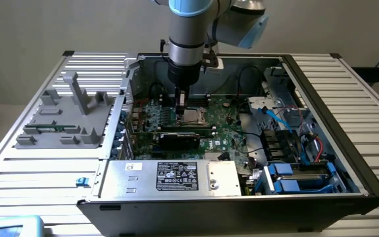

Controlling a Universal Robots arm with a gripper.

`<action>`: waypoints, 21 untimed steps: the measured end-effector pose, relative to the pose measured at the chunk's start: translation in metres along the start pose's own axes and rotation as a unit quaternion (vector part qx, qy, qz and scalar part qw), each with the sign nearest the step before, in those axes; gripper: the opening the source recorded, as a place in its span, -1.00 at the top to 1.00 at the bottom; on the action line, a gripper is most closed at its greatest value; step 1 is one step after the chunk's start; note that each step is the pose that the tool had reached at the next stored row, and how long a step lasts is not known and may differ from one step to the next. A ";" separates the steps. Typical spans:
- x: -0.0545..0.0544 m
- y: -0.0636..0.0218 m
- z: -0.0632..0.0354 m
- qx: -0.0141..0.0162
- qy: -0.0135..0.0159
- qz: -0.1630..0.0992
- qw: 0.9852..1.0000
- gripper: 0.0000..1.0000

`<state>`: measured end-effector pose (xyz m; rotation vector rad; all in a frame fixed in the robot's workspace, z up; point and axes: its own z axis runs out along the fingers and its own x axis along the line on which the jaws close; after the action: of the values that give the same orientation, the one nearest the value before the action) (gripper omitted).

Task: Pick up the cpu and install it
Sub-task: 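Close the cpu cover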

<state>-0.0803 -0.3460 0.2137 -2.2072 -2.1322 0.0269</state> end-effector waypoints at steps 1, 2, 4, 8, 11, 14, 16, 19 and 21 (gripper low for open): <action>0.000 -0.0004 0.0008 -0.001 0.000 0.000 1.000 0.77; 0.000 -0.0009 0.0014 -0.001 0.000 0.000 1.000 0.77; 0.000 -0.0019 0.0030 -0.002 0.000 0.000 1.000 0.77; 0.000 -0.0034 0.0067 -0.005 0.000 0.000 1.000 0.77; -0.001 -0.0046 0.0083 -0.007 0.000 0.000 1.000 0.77; -0.001 -0.0054 0.0098 -0.008 0.000 0.000 1.000 0.77; -0.001 -0.0061 0.0104 -0.008 0.000 0.000 1.000 0.77; -0.001 -0.0071 0.0110 -0.009 0.000 0.000 1.000 0.77; -0.001 -0.0078 0.0114 -0.010 0.000 0.000 1.000 0.77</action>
<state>-0.0888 -0.3459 0.2029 -2.2171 -2.1427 0.0058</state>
